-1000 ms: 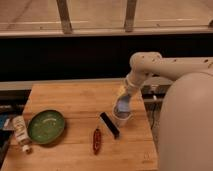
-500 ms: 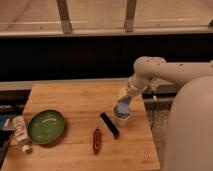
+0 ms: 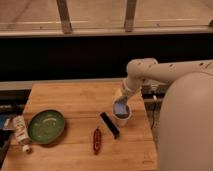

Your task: Place the white sponge in the ceramic cup

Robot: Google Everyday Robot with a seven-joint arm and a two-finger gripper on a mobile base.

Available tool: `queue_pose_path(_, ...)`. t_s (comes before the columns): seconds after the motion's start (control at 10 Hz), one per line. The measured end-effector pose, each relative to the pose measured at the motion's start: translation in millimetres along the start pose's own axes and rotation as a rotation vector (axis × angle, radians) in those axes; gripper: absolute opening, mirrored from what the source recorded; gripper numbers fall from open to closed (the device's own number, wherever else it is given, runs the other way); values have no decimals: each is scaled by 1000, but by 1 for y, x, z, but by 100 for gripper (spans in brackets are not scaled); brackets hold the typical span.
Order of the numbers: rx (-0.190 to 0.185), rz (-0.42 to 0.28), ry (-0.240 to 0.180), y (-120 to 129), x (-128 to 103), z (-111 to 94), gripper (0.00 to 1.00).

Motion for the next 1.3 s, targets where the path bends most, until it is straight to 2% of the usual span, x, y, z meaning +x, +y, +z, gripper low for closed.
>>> queue_pose_path(0.1, 32, -4, 1, 0, -3, 3, 0)
queue_pose_path(0.3, 50, -1, -1, -6, -5, 4, 0)
queue_pose_path(0.7, 54, 18, -26, -12, 1, -3, 2)
queue_pose_path(1.3, 34, 25, -26, -6, 16, -6, 58)
